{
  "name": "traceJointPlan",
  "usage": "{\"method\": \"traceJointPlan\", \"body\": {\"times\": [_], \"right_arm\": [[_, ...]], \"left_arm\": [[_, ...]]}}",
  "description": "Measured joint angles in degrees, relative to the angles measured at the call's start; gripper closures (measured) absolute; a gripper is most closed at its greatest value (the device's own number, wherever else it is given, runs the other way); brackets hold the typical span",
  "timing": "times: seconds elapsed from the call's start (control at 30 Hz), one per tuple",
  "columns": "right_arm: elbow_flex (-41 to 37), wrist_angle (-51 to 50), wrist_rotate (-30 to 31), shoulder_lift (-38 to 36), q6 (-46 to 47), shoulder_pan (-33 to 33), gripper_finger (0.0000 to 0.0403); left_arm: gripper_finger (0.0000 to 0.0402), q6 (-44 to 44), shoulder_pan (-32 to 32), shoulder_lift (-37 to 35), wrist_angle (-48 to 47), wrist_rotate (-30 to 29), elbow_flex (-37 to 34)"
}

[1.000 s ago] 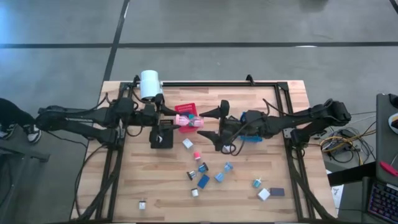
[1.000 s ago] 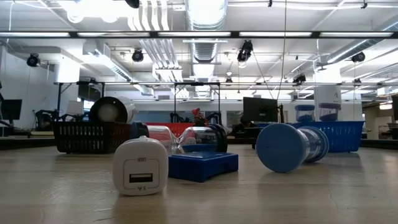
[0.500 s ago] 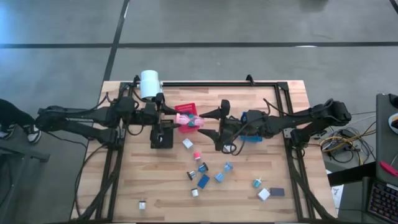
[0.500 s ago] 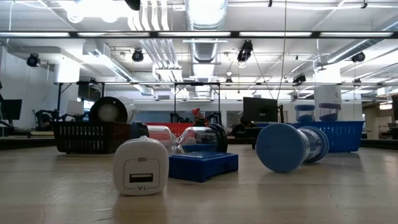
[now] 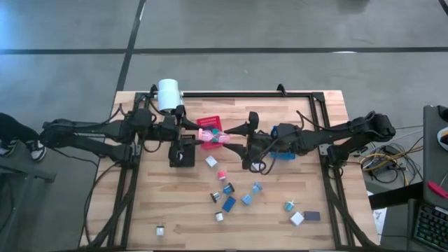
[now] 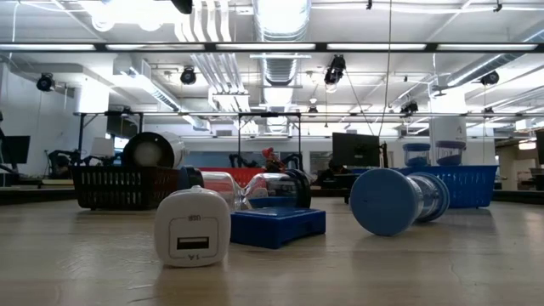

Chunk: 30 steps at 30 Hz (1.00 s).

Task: Pick & Place Office items
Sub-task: Put the pink hourglass into the blue bin

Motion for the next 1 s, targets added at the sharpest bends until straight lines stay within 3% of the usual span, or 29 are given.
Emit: {"method": "traceJointPlan", "body": {"times": [0.57, 0.83, 1.0], "right_arm": [[-0.04, -0.11, -0.13, 0.02, 3.06, -1.27, 0.0146], [-0.04, -0.21, -0.15, 0.02, 3.04, -1.27, 0.0203], [-0.04, -0.26, -0.19, 0.02, 3.04, -1.27, 0.0207]], "left_arm": [[0.02, 0.01, 0.01, 0.0, 0.04, 0.22, 0.0], [0.02, 0.03, 0.04, -0.01, 0.07, 0.25, 0.0], [0.02, 0.22, 0.04, -0.02, 0.03, 0.36, 0.0]]}}
